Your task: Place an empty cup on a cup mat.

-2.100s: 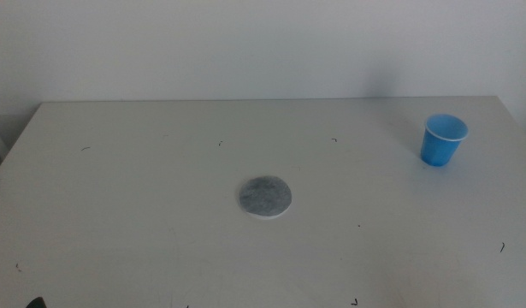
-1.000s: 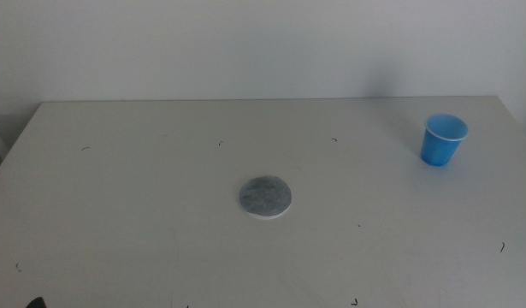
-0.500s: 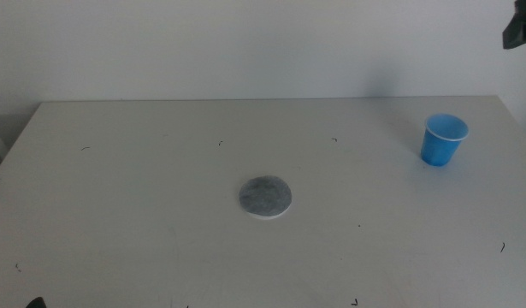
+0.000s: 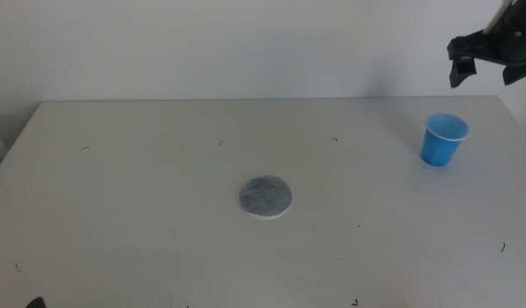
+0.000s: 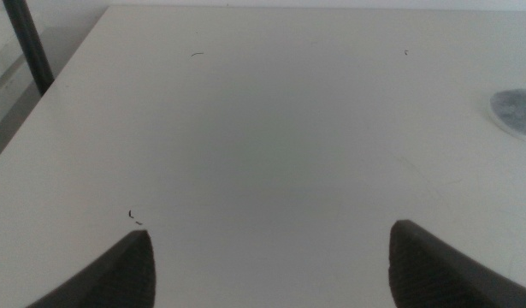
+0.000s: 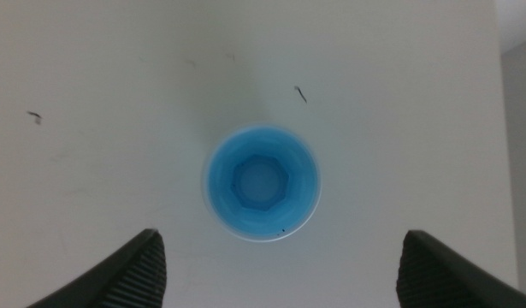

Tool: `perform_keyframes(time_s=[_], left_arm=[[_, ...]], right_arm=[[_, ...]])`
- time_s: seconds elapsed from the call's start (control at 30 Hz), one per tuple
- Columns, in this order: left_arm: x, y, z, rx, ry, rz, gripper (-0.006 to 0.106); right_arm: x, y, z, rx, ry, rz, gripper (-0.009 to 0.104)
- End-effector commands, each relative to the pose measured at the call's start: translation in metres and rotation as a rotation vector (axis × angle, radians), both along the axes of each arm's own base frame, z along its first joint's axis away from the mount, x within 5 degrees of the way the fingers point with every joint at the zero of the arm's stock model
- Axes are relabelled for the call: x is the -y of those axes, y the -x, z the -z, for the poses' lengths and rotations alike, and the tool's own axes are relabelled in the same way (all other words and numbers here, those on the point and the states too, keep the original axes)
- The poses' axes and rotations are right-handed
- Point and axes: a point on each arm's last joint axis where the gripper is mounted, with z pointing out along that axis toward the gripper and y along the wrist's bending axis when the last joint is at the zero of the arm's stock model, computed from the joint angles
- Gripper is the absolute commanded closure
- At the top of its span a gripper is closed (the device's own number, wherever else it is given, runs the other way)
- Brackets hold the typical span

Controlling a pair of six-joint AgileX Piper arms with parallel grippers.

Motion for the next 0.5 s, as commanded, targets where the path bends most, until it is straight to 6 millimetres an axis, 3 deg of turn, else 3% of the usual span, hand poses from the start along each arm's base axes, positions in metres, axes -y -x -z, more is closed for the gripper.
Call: perform_keyframes(time_s=[0.0,0.2,0.47], left_arm=[[0.0,-0.001,-0.008,0.075,0.015,0.0,-0.005],[0.0,-0.001,-0.008,0.075,0.015,0.0,-0.005],[0.0,-0.001,-0.008,0.075,0.015,0.0,-0.005]], right_arm=[[0.006,-0.001,-0.015,0.06,0.024,0.011,0.001],[0.023,-0.02,0.026,-0.032,0.025,0.048,0.001],[0.045,-0.036,0.058,-0.039,-0.037,0.105,0.001]])
